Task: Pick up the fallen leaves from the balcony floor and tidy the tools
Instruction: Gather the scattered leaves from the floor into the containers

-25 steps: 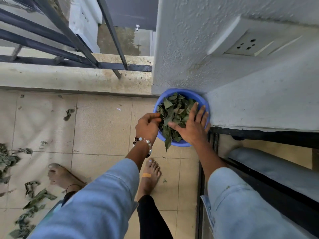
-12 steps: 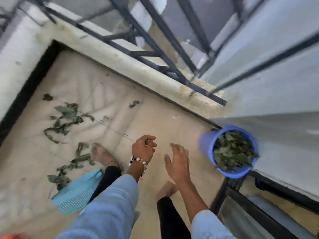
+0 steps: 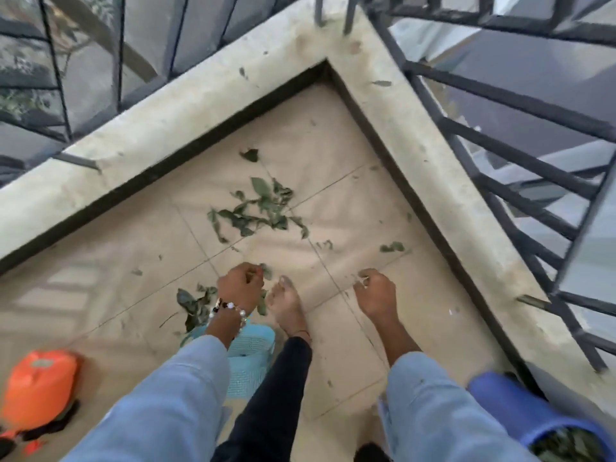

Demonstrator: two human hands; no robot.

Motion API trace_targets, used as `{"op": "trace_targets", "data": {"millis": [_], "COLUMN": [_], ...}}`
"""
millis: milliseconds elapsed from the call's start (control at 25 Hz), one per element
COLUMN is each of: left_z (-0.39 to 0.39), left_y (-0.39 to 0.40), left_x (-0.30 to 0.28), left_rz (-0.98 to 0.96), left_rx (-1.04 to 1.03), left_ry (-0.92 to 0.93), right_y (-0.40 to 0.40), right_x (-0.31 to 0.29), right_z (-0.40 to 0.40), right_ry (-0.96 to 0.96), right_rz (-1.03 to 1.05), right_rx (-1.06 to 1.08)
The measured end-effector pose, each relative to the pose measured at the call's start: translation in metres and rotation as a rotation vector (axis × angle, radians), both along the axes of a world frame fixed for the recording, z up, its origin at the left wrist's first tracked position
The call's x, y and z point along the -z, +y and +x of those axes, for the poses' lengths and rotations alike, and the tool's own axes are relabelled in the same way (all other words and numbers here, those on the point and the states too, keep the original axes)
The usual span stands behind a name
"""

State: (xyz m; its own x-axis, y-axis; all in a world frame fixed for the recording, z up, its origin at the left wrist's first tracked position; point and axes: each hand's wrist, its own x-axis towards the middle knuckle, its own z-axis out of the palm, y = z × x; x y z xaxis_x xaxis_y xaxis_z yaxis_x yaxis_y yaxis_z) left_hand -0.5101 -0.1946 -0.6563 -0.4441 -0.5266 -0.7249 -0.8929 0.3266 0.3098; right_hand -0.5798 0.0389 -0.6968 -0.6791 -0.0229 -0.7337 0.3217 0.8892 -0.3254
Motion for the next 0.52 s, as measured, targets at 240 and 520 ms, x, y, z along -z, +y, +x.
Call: {"op": "trace_targets", "data": {"millis": [240, 520], "left_z": [-0.029, -0.055], "left_y": [-0.019, -0.007], "left_x": [0.079, 0.209], "left_rz": [0.111, 0.102], "left_rx": [-0.055, 0.038], "left_ry": [0.035, 0.014], "right_y": [0.009, 0.051], "right_x": [0.078, 0.227], "right_z": [-0.038, -0.074], "right_ry": [-0.029, -0.031], "right_rz": [0.159, 0.282], "right_rx": [0.061, 0.207]}}
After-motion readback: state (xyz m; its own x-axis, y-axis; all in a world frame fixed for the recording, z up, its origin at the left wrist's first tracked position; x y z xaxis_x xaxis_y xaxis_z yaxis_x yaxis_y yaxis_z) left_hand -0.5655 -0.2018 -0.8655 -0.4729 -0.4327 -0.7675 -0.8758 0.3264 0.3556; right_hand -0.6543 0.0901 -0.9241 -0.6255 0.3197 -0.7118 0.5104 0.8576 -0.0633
